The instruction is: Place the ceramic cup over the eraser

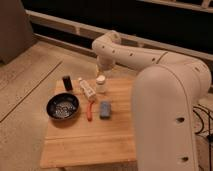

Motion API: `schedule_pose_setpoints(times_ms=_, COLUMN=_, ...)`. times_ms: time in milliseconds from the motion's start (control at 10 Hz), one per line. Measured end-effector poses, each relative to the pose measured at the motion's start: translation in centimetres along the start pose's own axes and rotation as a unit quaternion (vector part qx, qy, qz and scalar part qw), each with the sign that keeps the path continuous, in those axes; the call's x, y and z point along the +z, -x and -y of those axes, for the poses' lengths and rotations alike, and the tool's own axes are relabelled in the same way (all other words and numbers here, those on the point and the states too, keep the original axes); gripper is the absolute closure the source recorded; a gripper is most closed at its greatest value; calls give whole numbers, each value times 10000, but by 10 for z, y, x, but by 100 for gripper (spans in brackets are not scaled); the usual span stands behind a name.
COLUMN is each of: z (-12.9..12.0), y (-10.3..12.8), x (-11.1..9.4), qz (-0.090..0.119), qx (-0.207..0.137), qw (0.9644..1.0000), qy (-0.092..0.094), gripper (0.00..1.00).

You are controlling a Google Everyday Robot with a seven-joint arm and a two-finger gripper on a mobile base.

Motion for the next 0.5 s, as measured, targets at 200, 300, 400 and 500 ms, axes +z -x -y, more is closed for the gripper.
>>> schedule_pose_setpoints(times_ms=200, z=0, y=0, x=0, qz=-1, qx=1, qw=10000, qy=0, gripper=35)
schedule_pose_setpoints(times_ms=300, z=0, y=0, x=0, qz=-2, qx=1, qw=10000, qy=-2, gripper=35)
schedule_pose_setpoints(times_ms=400, z=1, y=0, x=0, qz=-9, qx=1, qw=10000, qy=-7, gripper=35)
schedule_pose_setpoints(times_ms=500, z=4, y=4, x=4, qz=-36, qx=-29, qw=10000, qy=-5, gripper=35)
